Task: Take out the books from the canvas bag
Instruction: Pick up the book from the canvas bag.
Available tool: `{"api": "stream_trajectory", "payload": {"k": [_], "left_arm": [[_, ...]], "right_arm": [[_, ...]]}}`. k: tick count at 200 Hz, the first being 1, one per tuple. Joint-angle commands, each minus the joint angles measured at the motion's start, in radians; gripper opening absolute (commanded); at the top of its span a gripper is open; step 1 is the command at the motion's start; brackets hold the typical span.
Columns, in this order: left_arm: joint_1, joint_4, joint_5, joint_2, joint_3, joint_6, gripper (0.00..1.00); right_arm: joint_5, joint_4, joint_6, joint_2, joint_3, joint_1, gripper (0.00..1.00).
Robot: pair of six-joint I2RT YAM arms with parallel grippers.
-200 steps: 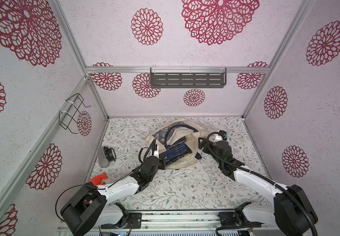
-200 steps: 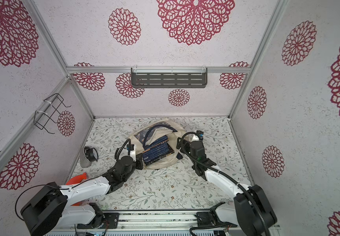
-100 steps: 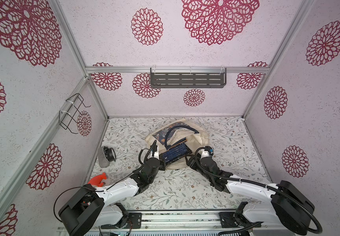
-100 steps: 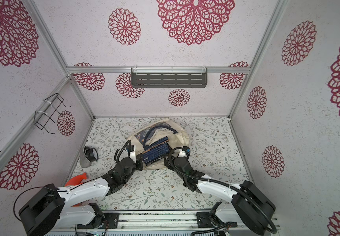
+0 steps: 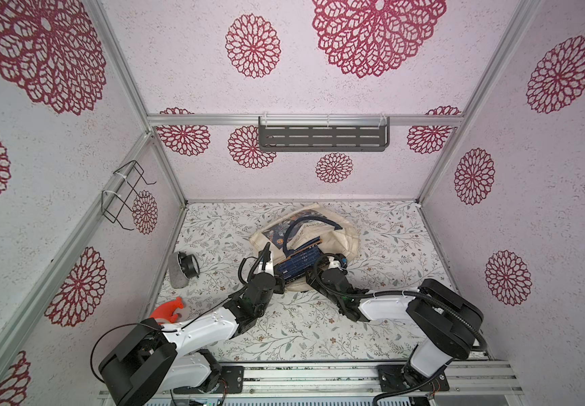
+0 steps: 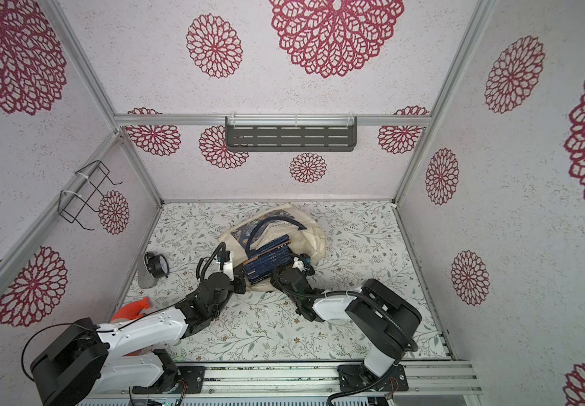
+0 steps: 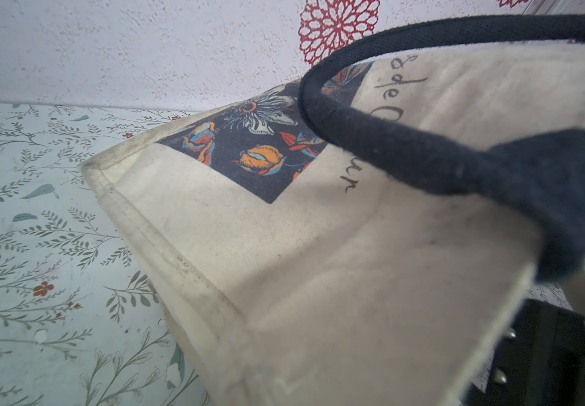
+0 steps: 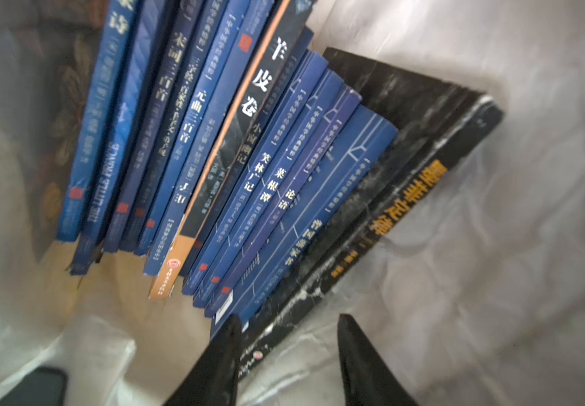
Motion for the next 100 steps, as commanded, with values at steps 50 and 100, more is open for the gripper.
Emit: {"api": "stream_trajectory", "payload": {"k": [50, 100], "left_arm": [[-0.035, 0.004, -0.051, 0.007, 0.013, 0.053, 0.0], [-0.037, 0.014, -0.052, 0.001, 0.007, 0.056, 0.0]], "right_arm": [[0.063, 0.097, 0.089, 0.099, 0.033, -0.003, 0.39], [0.047, 0.189, 0.089, 0.177, 0.041, -0.027, 0.34]]}}
